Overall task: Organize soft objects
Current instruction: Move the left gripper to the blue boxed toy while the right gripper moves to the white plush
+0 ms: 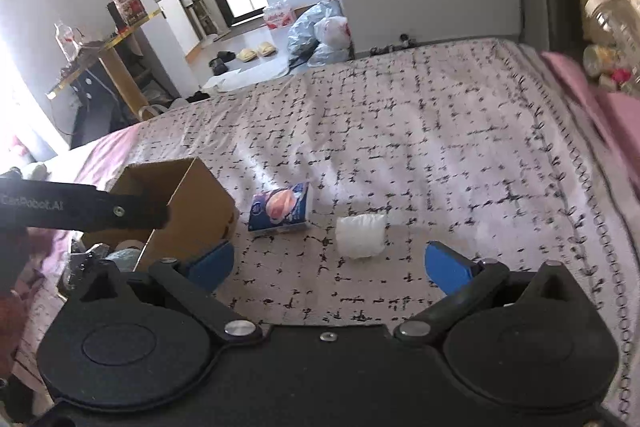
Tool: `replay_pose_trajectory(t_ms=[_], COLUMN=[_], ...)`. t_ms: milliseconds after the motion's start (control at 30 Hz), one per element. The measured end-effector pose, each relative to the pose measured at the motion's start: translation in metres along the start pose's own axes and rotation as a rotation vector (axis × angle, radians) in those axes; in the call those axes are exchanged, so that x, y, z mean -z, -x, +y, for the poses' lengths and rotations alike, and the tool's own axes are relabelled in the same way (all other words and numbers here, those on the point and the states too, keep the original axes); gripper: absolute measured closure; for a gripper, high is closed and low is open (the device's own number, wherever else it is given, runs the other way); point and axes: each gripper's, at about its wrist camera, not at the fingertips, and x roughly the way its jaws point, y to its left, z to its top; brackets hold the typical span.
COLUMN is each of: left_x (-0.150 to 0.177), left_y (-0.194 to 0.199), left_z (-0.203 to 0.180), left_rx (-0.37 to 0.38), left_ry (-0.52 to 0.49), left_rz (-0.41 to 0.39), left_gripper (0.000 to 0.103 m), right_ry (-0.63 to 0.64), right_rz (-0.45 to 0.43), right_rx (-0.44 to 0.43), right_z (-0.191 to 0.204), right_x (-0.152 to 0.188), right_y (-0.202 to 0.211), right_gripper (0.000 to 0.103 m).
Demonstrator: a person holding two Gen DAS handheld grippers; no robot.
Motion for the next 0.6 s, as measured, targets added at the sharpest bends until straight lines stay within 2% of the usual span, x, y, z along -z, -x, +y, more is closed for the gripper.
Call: replay_pose_trajectory(t_ms=[233, 400, 600], left_x=[-0.014, -0.021, -0.029], left_y=[-0.018, -0.036, -0.056], left_z=[-0.023, -0.026, -0.033], left_rx=[0.005, 0.000, -0.027], left_ry=[-0.061, -0.019, -0.015], left_rz=[-0.005, 0.021, 0.043], left_gripper=[0.001, 0.003, 0.004], right_ry=[-0.016, -0.011, -0.009], right_rz=[0.044, 0.083, 0.142], right_rx=[-0.025, -0.001, 0.024], right_z=[-0.012, -0.018, -0.018], right_x=[-0.003, -0.005, -0.011], right_y=[-0.025, -0.048, -0.077], right_gripper=[0.016, 0.020, 0.028])
